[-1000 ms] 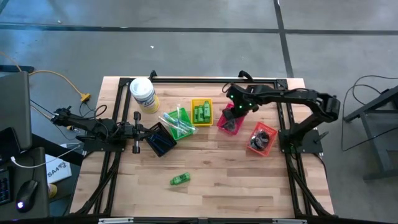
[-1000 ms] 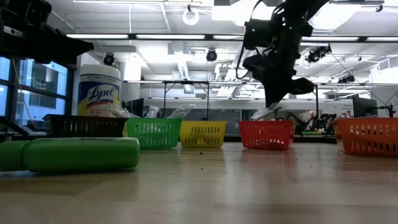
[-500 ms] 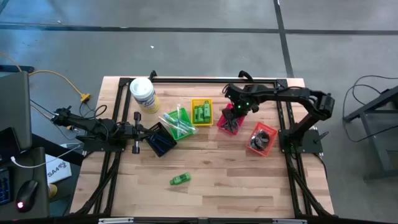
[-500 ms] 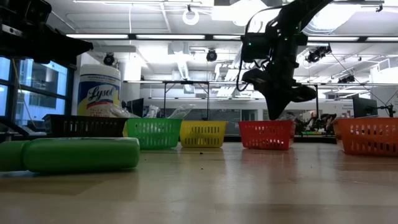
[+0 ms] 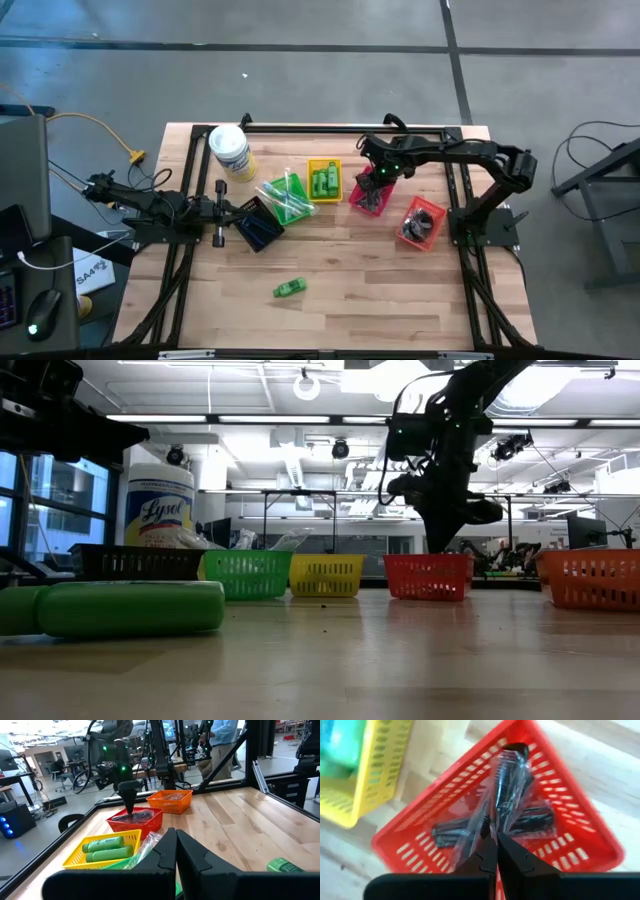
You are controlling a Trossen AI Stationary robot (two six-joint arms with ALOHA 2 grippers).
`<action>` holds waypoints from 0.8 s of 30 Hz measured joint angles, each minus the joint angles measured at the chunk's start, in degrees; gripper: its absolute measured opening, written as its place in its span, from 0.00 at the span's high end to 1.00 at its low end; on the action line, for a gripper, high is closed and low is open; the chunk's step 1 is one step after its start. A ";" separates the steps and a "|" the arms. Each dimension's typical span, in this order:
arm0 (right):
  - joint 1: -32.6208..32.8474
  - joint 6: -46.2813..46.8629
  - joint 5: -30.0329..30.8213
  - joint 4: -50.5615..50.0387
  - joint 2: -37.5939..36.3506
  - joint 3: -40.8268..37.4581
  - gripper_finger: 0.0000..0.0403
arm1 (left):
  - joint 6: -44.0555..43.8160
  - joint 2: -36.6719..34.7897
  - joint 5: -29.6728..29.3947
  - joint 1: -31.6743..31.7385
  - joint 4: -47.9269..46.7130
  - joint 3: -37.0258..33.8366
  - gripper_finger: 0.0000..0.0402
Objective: Pick & Place Travel size toiletries
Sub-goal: Put the black hair comb into the red bin
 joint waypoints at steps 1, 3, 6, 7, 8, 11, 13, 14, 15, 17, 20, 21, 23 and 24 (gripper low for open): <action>0.22 -0.65 -0.45 0.00 0.00 0.00 1.00 | -0.02 0.00 0.00 0.00 -0.08 0.00 1.00; 0.39 -1.82 -1.24 0.02 -0.01 0.00 1.00 | 0.00 -0.02 0.04 0.00 -0.16 0.00 1.00; 0.40 -2.28 -0.54 0.23 -0.02 0.00 1.00 | 0.00 0.00 0.02 0.00 -0.19 0.00 1.00; 0.38 -2.33 -0.02 0.26 -0.02 0.00 1.00 | 0.00 -0.01 0.02 0.00 -0.19 0.00 1.00; 0.36 -2.37 -0.04 0.25 -0.02 0.00 1.00 | 0.01 -0.01 0.02 0.00 -0.19 0.00 1.00; 0.46 -2.41 -0.17 0.26 -0.02 -0.02 1.00 | 0.02 0.00 0.02 0.00 -0.19 0.00 1.00; 1.15 -2.42 0.84 0.40 0.19 -0.02 1.00 | 0.02 -0.02 0.02 0.00 -0.19 0.00 1.00; 1.62 -2.43 1.50 0.65 0.48 -0.02 1.00 | 0.05 -0.02 0.02 0.00 -0.21 0.00 1.00; 1.93 -2.43 1.54 0.80 0.73 -0.02 1.00 | 0.05 0.00 0.02 0.00 -0.21 0.00 1.00; 2.52 -2.43 1.23 1.28 1.57 -0.04 1.00 | 0.07 0.00 0.00 0.00 -0.21 0.00 1.00; 3.22 -2.68 0.26 2.10 2.52 -0.04 1.00 | -0.14 0.01 0.00 0.00 -0.23 0.00 1.00; 3.39 -2.84 0.26 2.12 2.86 -0.04 1.00 | -0.22 0.00 0.00 0.00 -0.27 0.00 1.00; 3.70 -3.03 0.44 2.78 3.50 -0.04 1.00 | -0.23 0.00 0.00 0.00 -0.36 0.00 1.00; 3.70 -3.40 0.47 2.93 3.60 -0.04 1.00 | -0.24 0.02 0.01 0.00 -0.37 0.00 1.00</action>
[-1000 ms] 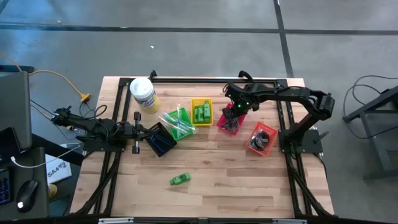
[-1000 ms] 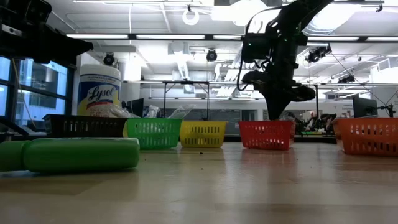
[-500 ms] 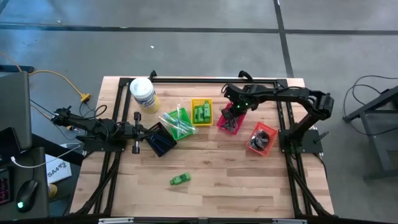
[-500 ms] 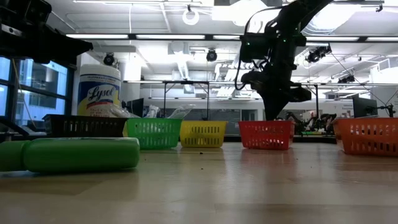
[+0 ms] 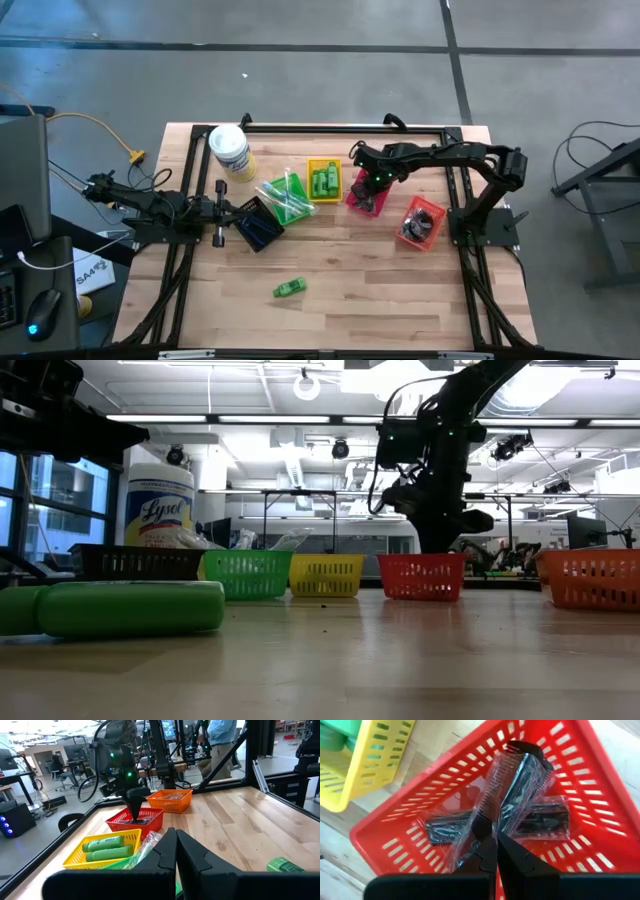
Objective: Pick & Place Travel size toiletries
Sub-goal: Put the black hair comb into the red bin, then put the green shampoo bottle into the yellow bin
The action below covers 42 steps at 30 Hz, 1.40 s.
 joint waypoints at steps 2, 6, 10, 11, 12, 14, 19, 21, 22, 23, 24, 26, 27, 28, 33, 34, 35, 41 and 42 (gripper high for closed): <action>0.00 -0.87 0.35 0.14 -0.01 -0.01 1.00 | 0.00 0.00 0.01 0.00 -0.06 0.00 1.00; 0.00 -1.52 -0.35 0.38 -0.08 0.00 1.00 | -0.02 0.00 0.03 0.00 -0.08 0.00 1.00; 0.13 -2.61 -1.55 0.39 -0.08 -0.02 0.97 | -0.02 0.00 0.03 0.00 -0.08 0.00 1.00; 0.30 -2.88 -1.55 0.40 -0.08 -0.01 0.96 | -0.02 0.00 0.03 0.00 -0.08 0.00 1.00; 0.43 -3.39 -1.59 0.41 -0.08 0.00 0.94 | -0.02 0.00 0.03 0.00 -0.08 0.00 1.00; 0.71 -3.96 -1.76 0.38 -0.29 -0.02 0.89 | -0.02 0.00 0.03 0.00 -0.08 0.00 1.00; 1.22 -5.39 -2.67 0.36 -1.80 0.00 0.73 | -0.04 0.00 0.05 0.00 -0.08 0.00 1.00; 1.16 -6.50 -3.35 0.30 -2.75 -0.02 0.67 | -0.04 0.00 0.05 0.00 -0.08 0.00 1.00; 1.12 -7.67 -3.43 0.27 -3.55 -0.02 0.65 | -0.06 0.00 0.05 0.00 -0.08 0.00 1.00; 1.10 -9.15 -3.18 0.16 -4.58 -0.02 0.63 | -0.08 0.00 0.06 0.00 -0.08 0.00 1.00; 1.08 -10.56 -2.58 -0.01 -5.80 -0.01 0.62 | -0.22 0.01 0.08 0.00 -0.08 0.00 1.00; 1.29 -13.02 -0.21 0.07 -8.85 -0.01 0.60 | -0.44 0.02 0.08 0.00 -0.10 0.00 1.00; 1.66 -13.35 1.36 0.40 -10.66 -0.02 0.59 | -0.50 0.02 0.09 0.00 -0.09 0.00 1.00; 2.32 -13.60 3.30 1.11 -12.64 -0.02 0.59 | -0.52 0.02 0.10 0.00 -0.09 0.00 1.00; 10.35 -21.72 11.43 10.58 -25.06 -0.64 0.61 | -0.57 0.02 0.10 0.00 -0.10 0.00 1.00; 12.58 -23.68 13.22 12.59 -27.67 -1.08 0.62 | -0.57 0.02 0.10 0.00 -0.10 0.00 1.00; 14.91 -25.01 15.80 14.54 -30.35 -1.73 0.63 | -0.57 0.02 0.10 0.00 -0.10 0.00 1.00; 28.33 -30.15 30.15 21.48 -47.03 -11.45 0.76 | -1.51 0.02 0.34 0.00 -0.10 0.00 1.00; 30.01 -30.73 30.38 22.48 -49.93 -13.87 0.79 | -1.51 0.02 0.43 0.00 -0.12 0.00 1.00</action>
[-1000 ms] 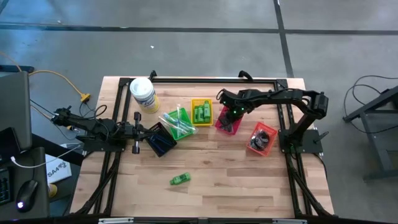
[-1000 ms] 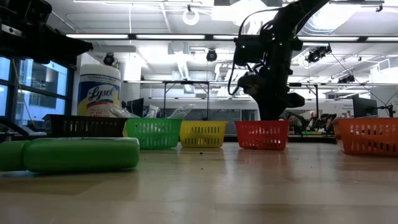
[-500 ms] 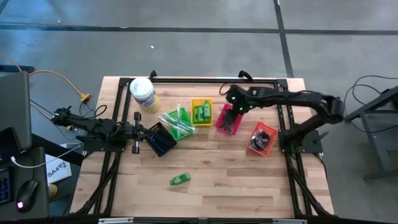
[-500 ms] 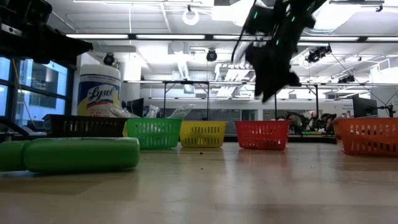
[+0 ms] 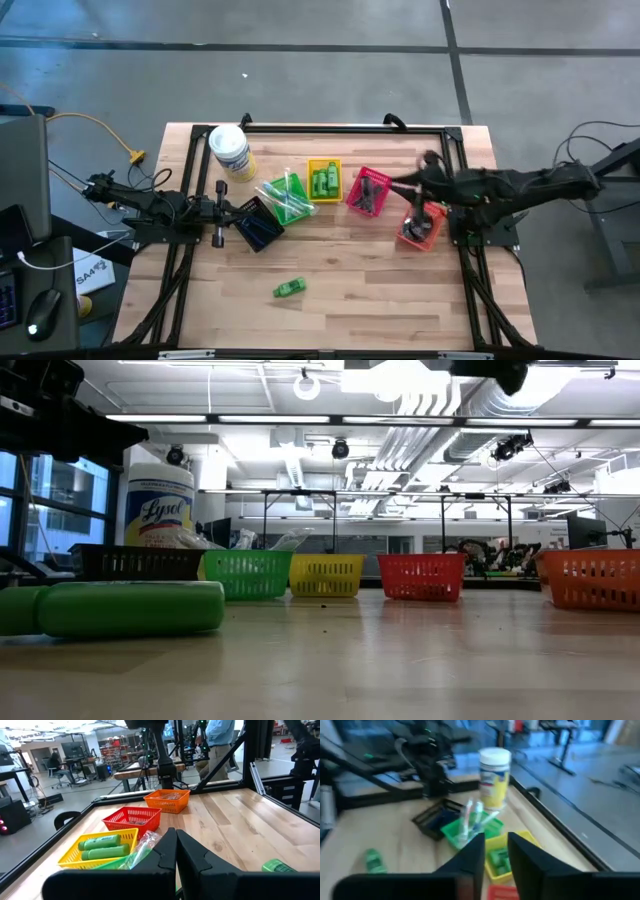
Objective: Pick & Place Travel size toiletries
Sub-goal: Put the green shampoo bottle into the yellow bin
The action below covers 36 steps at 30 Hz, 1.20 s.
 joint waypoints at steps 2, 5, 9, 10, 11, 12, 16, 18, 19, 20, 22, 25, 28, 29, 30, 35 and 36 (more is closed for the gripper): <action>2.61 -0.56 -0.01 3.23 -5.28 -5.23 0.85 | 0.10 0.00 0.00 0.00 0.00 0.00 1.00; 5.42 -3.17 -1.07 8.52 -14.57 -13.36 0.95 | 0.46 0.00 0.00 0.00 0.04 0.00 1.00; 6.37 -6.32 -4.96 16.35 -27.12 -22.56 0.99 | 0.48 0.00 -0.02 0.00 0.11 0.00 1.00; 6.38 -6.80 -6.28 16.43 -29.89 -24.39 0.99 | 0.48 0.00 -0.02 0.00 0.11 0.00 1.00; 6.39 -7.28 -7.73 16.16 -32.50 -26.00 0.99 | 0.48 0.00 -0.02 0.00 0.14 -0.01 1.00; 6.39 -7.74 -9.51 16.22 -34.98 -27.54 0.99 | 0.48 0.00 -0.02 0.00 0.15 0.00 1.00; 6.26 -9.07 -16.93 16.49 -44.03 -32.40 0.99 | 0.54 0.00 -0.04 0.00 0.19 0.00 1.00; 6.25 -9.09 -17.69 16.48 -46.23 -34.14 1.00 | 0.53 0.00 -0.04 0.00 0.27 -0.02 1.00; 6.26 -9.11 -17.78 16.04 -45.77 -34.73 1.00 | 0.48 0.00 -0.05 0.00 0.33 -0.02 1.00; 6.25 -9.14 -17.48 15.08 -45.83 -35.14 1.00 | 0.46 0.00 -0.07 0.00 0.38 -0.02 1.00; 6.23 -8.56 -18.35 16.37 -45.74 -35.39 1.00 | 0.44 0.00 -0.09 0.00 0.39 -0.02 1.00; 6.22 -8.57 -18.46 15.90 -45.35 -37.23 1.00 | 0.43 0.00 -0.09 0.00 0.44 -0.02 1.00; 6.21 -8.61 -20.02 17.70 -45.95 -39.23 1.00 | 0.42 0.00 -0.09 0.00 0.44 -0.02 1.00; 6.23 -8.61 -19.96 18.45 -45.95 -39.95 1.00 | 0.44 0.00 -0.09 0.00 0.44 -0.02 1.00; 6.21 -8.53 -19.66 18.62 -45.95 -40.88 1.00 | 0.44 0.00 -0.09 0.00 0.44 -0.02 1.00; 6.21 -8.15 -19.69 23.20 -45.97 -44.05 1.00 | 0.42 0.00 -0.09 0.00 0.27 -0.02 1.00; 6.21 -7.99 -20.03 23.81 -45.95 -44.57 1.00 | 0.42 0.00 -0.09 0.00 0.21 -0.02 1.00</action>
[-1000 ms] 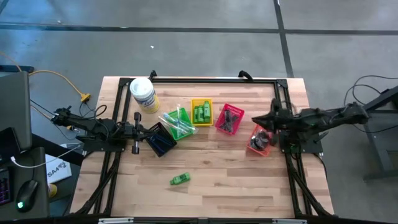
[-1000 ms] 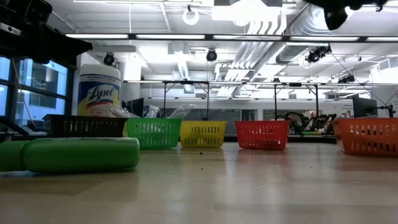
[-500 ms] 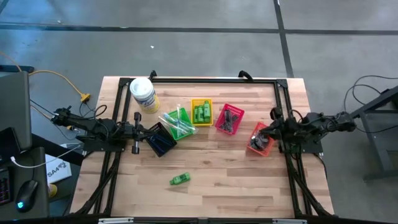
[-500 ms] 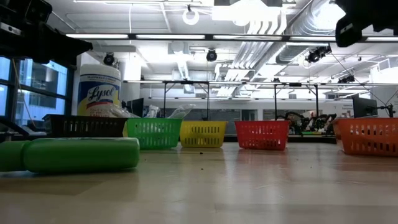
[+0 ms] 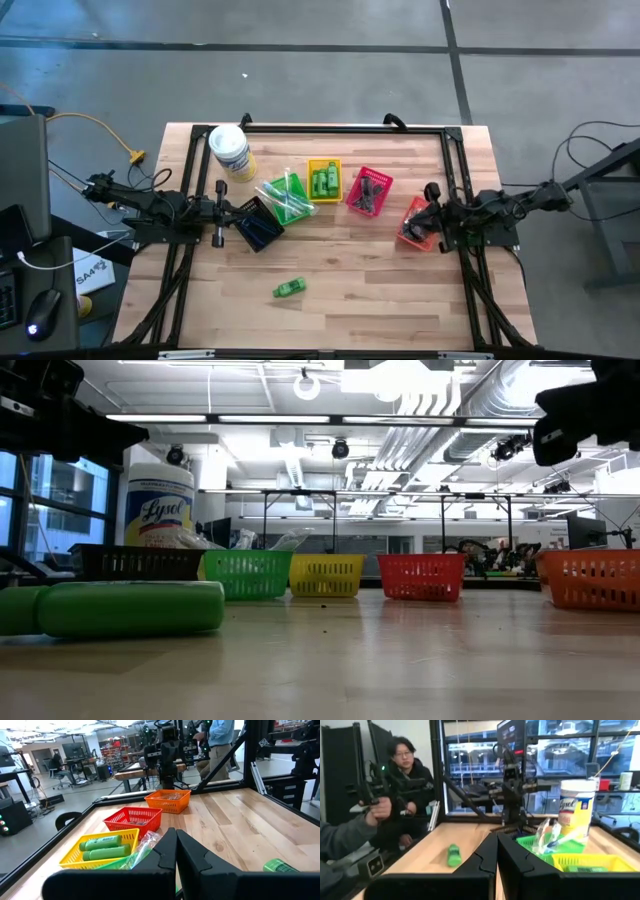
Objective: Pick & Place Travel size toiletries
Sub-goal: Put the green shampoo bottle into the yellow bin
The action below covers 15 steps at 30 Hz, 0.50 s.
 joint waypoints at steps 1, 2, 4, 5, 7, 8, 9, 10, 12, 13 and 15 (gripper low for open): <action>0.00 0.06 -0.28 0.03 0.00 -0.39 1.00 | 0.00 0.00 0.00 0.00 -0.08 0.00 1.00; 0.00 0.06 -0.37 -0.01 0.00 -0.73 1.00 | 0.00 0.00 0.00 0.00 -0.11 0.00 1.00; 0.00 0.28 0.18 -0.07 0.00 -1.30 1.00 | 0.00 0.00 0.00 0.00 -0.14 0.00 1.00; 0.00 0.46 0.54 0.00 0.00 -1.35 1.00 | -0.01 0.00 0.01 0.00 -0.17 0.00 1.00; 0.00 0.65 0.67 0.04 0.00 -1.40 1.00 | -0.02 0.00 0.00 0.00 -0.19 0.00 1.00; 0.00 0.67 0.63 -0.08 0.00 -1.40 1.00 | -0.02 0.00 0.00 0.00 -0.19 0.00 1.00; 0.00 0.68 0.51 -0.06 0.00 -1.41 1.00 | -0.02 0.00 0.00 0.00 -0.19 0.00 1.00; 0.00 0.68 0.52 -0.01 0.00 -1.42 1.00 | -0.02 0.00 0.00 0.00 -0.19 0.00 1.00; 0.00 0.68 0.70 -0.04 0.00 -1.42 1.00 | -0.02 0.00 0.00 0.00 -0.21 0.00 1.00; 0.00 0.68 0.88 -0.05 0.00 -1.42 1.00 | -0.02 0.00 0.00 0.00 -0.19 0.00 1.00; 0.00 0.68 1.16 -0.03 0.00 -1.44 1.00 | -0.02 0.00 0.00 0.00 -0.19 0.00 1.00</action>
